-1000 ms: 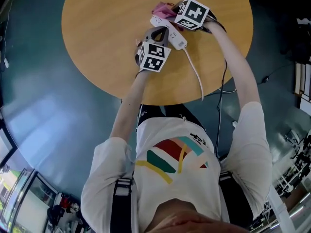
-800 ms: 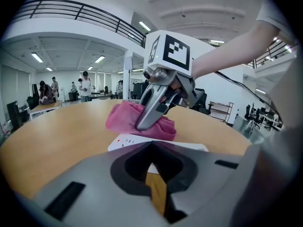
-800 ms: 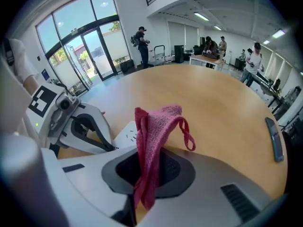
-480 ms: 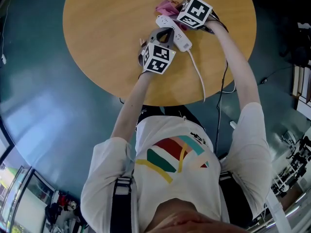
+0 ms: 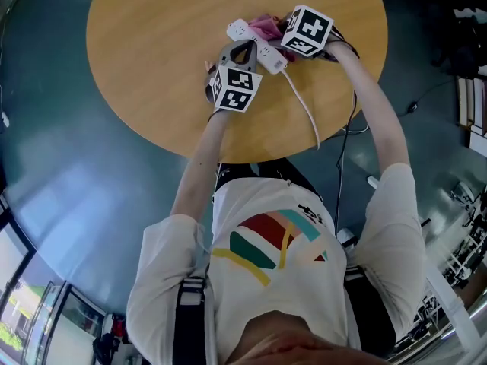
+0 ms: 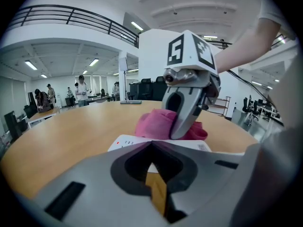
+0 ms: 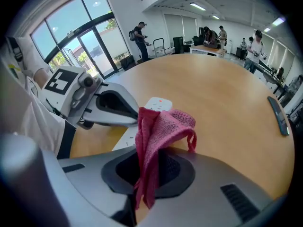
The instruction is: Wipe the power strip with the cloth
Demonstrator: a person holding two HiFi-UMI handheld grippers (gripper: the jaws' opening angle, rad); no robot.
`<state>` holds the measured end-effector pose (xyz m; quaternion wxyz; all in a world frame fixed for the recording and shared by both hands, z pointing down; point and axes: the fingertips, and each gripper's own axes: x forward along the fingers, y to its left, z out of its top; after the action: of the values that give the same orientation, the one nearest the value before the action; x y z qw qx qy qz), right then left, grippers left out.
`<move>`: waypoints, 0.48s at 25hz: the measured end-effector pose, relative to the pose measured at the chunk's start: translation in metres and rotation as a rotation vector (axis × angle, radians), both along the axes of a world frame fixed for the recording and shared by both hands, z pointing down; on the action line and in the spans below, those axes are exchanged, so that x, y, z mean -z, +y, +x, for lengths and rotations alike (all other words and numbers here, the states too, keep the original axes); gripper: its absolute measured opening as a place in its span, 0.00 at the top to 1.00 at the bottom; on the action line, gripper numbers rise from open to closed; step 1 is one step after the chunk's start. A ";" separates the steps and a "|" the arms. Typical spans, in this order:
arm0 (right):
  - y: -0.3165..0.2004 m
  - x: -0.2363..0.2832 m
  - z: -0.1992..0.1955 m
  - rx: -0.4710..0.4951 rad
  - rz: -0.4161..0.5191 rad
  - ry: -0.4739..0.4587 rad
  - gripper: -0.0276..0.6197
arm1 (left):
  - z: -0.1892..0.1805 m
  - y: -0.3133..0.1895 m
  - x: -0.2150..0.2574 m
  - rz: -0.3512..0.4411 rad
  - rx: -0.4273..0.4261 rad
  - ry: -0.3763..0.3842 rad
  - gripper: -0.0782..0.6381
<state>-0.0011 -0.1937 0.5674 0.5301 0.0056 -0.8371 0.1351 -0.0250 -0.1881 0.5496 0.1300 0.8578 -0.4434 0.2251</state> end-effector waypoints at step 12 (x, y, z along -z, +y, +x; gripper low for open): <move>0.057 -0.013 0.064 -0.127 -0.010 0.016 0.90 | 0.013 0.009 -0.009 -0.003 -0.030 -0.016 0.83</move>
<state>0.0627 -0.1369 0.5802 0.5270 0.0572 -0.8301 0.1727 -0.0120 -0.1789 0.5588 0.1245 0.8623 -0.4313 0.2344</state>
